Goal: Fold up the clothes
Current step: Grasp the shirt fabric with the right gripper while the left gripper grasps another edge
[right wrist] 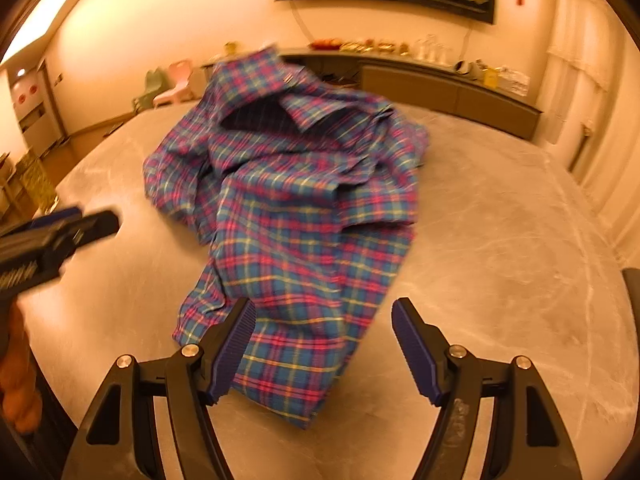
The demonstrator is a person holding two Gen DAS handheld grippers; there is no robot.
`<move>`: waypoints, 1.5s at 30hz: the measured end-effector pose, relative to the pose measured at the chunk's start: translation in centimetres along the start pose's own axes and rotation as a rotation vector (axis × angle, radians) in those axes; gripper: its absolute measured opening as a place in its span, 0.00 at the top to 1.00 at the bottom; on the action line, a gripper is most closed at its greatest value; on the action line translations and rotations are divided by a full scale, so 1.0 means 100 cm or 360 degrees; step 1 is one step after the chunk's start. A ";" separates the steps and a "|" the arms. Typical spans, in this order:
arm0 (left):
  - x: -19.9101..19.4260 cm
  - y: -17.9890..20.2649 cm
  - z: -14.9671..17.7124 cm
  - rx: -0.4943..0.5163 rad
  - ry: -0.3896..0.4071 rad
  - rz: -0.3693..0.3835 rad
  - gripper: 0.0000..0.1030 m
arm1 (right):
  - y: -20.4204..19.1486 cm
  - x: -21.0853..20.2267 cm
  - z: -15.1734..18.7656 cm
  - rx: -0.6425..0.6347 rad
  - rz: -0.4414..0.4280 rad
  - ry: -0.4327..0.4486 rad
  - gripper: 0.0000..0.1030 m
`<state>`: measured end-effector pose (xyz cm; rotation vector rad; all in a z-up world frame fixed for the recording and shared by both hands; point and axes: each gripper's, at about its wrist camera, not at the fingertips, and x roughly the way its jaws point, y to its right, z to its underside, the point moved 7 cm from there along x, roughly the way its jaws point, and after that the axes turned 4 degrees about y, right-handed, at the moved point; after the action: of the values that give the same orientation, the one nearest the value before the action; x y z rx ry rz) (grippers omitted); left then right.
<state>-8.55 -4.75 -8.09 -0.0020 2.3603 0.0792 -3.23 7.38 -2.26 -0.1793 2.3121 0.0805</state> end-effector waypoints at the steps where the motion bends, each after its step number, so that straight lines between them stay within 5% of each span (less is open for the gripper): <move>1: 0.012 -0.006 -0.002 0.0002 -0.0011 -0.0024 0.28 | -0.003 0.006 0.002 -0.0018 -0.0017 -0.0021 0.29; 3: 0.034 -0.018 -0.006 -0.0018 -0.0047 -0.0050 0.28 | -0.008 0.020 0.006 -0.0071 -0.0034 -0.0061 0.31; 4: 0.045 -0.024 -0.009 -0.0038 -0.0071 -0.0059 0.28 | -0.009 0.029 0.007 -0.0096 -0.0044 -0.0086 0.58; 6: 0.062 -0.033 -0.015 -0.0082 -0.0108 -0.0047 0.28 | 0.000 0.035 0.003 -0.0094 -0.0070 -0.0106 0.97; 11: 0.077 -0.045 -0.038 -0.0101 -0.0066 -0.0018 0.28 | 0.078 -0.062 -0.039 0.0032 0.0154 0.0265 0.98; 17: 0.068 -0.024 -0.069 -0.0114 -0.0007 0.0145 0.28 | 0.137 -0.043 0.026 0.0026 0.0240 -0.0052 0.96; 18: 0.057 -0.019 -0.075 -0.0081 0.0034 0.0167 0.28 | 0.143 -0.039 0.036 0.0034 0.0237 -0.0089 0.91; 21: 0.023 -0.010 -0.092 0.0080 0.0199 0.0180 0.28 | 0.151 -0.065 0.026 0.0097 0.0225 0.0031 0.48; 26: 0.017 0.006 -0.126 0.0523 0.0403 0.0009 0.21 | 0.139 -0.104 -0.048 0.0089 0.0064 0.0348 0.35; 30: 0.067 0.020 -0.142 0.0734 0.0342 -0.0061 0.21 | 0.125 -0.061 -0.114 0.0019 -0.0062 0.0371 0.32; 33: 0.107 0.028 -0.144 0.0844 0.0297 -0.0076 0.22 | 0.110 0.024 -0.141 -0.0164 -0.0092 0.0177 0.32; 35: 0.128 0.031 -0.143 0.0807 0.0241 0.0014 0.40 | 0.104 0.083 -0.147 -0.0258 -0.0093 0.0010 0.32; 36: 0.139 0.032 -0.143 0.0768 0.0198 0.0068 0.85 | 0.104 0.102 -0.144 -0.0249 -0.0120 -0.0063 0.41; 37: 0.147 0.031 -0.142 0.0674 0.0108 0.0159 0.98 | 0.104 0.122 -0.142 -0.0241 -0.0147 -0.0136 0.72; 39: 0.135 0.028 -0.145 0.0566 0.0131 0.0262 1.00 | 0.109 0.132 -0.143 -0.0182 -0.0174 -0.0181 0.96; 41: 0.093 0.022 -0.150 0.0491 0.0219 0.0417 1.00 | 0.112 0.087 -0.154 -0.0134 -0.0266 -0.0040 0.97; 45: -0.025 -0.009 -0.177 0.0323 0.0431 0.0728 1.00 | 0.120 -0.064 -0.176 -0.0087 -0.0546 0.0349 0.98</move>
<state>-19.25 -6.70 6.16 0.6636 2.5835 0.0632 -13.54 17.93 14.42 -0.6366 2.4613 -0.0527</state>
